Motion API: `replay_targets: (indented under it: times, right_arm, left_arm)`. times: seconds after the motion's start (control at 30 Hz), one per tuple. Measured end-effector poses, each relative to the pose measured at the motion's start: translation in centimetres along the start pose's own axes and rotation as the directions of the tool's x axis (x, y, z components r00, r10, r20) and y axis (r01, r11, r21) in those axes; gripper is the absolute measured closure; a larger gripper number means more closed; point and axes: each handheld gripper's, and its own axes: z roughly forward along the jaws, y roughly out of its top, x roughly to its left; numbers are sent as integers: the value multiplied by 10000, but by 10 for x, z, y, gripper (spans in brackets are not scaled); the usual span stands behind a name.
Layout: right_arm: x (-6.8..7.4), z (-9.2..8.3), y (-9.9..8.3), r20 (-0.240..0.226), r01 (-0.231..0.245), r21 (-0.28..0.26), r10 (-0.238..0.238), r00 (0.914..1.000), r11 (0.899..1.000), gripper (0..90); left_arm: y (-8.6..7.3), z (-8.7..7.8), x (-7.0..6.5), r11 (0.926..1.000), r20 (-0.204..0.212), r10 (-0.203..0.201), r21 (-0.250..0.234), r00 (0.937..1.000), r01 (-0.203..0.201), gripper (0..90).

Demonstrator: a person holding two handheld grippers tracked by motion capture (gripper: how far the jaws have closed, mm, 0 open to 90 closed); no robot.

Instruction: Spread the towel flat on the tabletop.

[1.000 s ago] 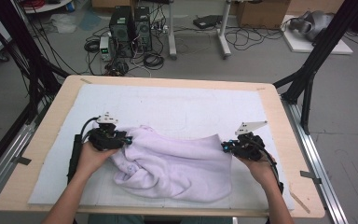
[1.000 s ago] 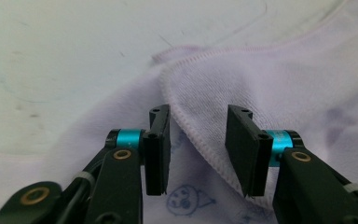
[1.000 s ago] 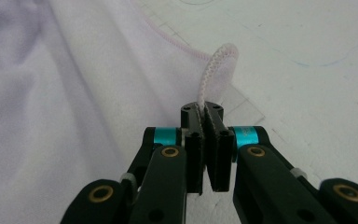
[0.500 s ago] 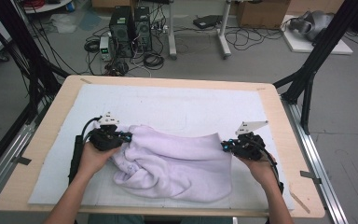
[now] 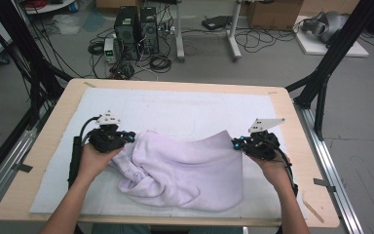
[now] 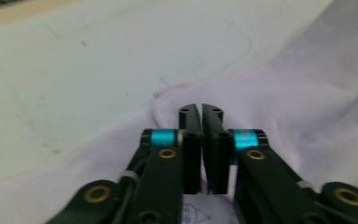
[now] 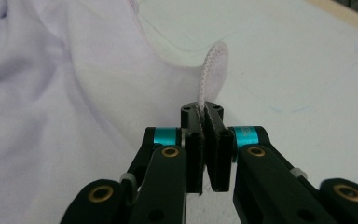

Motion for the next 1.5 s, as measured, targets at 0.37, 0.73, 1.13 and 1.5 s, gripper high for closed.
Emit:
replay_targets:
  times: [0.37,0.73,1.13,1.5]
  right_arm:
    - [-6,7,-20,-67,-353,330,355,9993,9988,872]
    - [-2,2,-9,-87,-51,62,51,9999,10000,872]
    - [2,-12,16,33,326,-478,-325,9995,9983,872]
    - [2,-3,12,-47,245,-174,-246,9997,9995,872]
  left_arm:
    - [-15,30,-8,9882,588,169,1509,9981,-257,683]
    - [-11,6,-7,9990,160,235,384,9996,-241,898]
    - [2,-22,-6,9969,-125,239,-747,9996,-247,898]
    - [-12,34,-12,9911,158,92,1327,9998,-112,492]
